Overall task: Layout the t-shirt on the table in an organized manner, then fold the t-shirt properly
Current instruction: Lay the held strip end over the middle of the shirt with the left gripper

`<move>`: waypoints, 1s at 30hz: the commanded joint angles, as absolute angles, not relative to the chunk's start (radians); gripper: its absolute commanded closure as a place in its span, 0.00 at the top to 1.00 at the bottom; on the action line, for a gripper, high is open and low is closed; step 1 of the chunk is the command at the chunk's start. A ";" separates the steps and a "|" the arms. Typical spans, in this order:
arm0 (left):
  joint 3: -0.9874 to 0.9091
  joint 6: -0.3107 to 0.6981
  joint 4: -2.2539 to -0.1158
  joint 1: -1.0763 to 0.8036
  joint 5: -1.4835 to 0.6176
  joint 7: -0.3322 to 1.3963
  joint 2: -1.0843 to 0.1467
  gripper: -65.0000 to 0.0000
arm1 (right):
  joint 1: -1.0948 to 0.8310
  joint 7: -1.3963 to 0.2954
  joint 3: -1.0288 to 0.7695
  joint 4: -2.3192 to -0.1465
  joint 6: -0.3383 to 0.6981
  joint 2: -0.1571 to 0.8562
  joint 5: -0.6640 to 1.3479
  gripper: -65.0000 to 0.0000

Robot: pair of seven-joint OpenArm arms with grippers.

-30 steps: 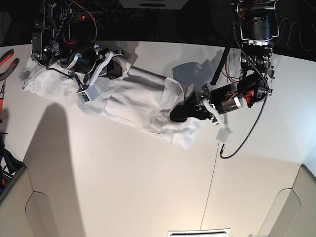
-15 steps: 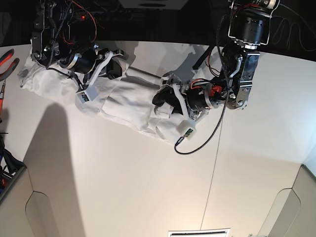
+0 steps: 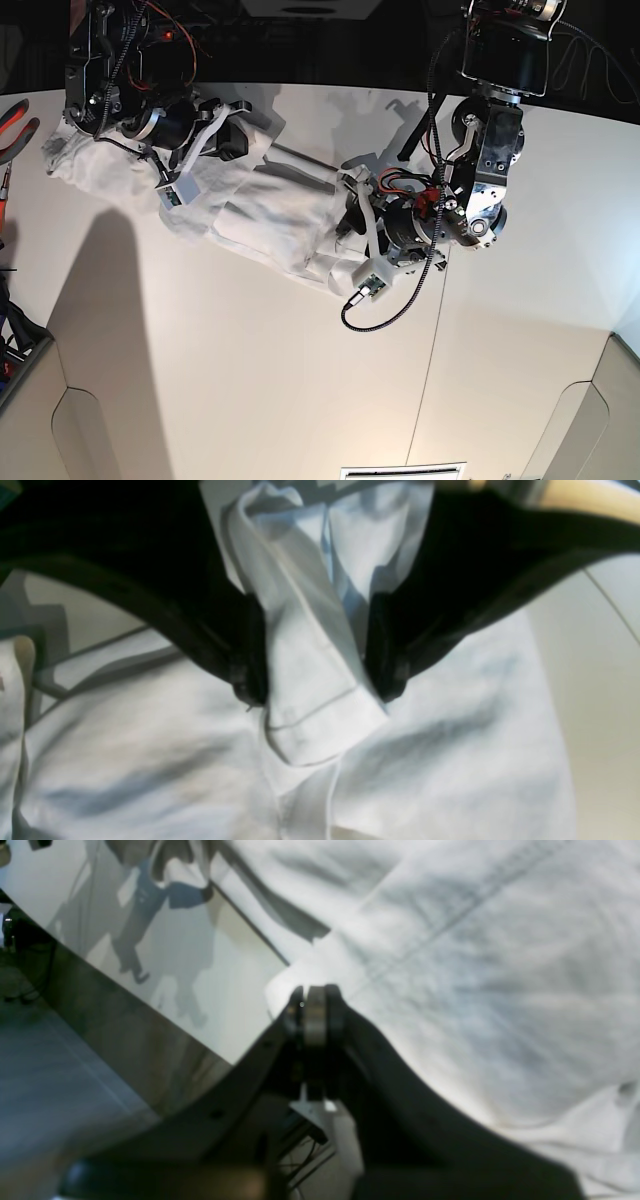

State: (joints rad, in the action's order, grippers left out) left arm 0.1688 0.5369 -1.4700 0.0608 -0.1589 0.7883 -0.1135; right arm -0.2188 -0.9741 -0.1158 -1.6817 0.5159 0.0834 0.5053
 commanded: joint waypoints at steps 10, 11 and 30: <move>0.351 0.409 -1.486 0.078 -0.046 0.711 -0.114 0.51 | -0.212 -0.966 -0.115 -1.696 0.524 0.086 0.550 0.00; 0.362 0.389 -1.486 0.078 -0.023 0.706 -0.114 0.51 | -0.212 -0.966 -0.115 -1.696 0.524 0.086 0.550 0.00; 0.378 0.271 -1.388 0.078 0.061 0.691 -0.113 0.39 | -0.212 -0.966 -0.115 -1.696 0.524 0.086 0.550 0.00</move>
State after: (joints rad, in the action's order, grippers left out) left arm 0.3805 0.2813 -1.3872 0.0669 0.0425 0.6609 -0.1101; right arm -0.2188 -0.9745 -0.1158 -1.6817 0.5159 0.0834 0.5308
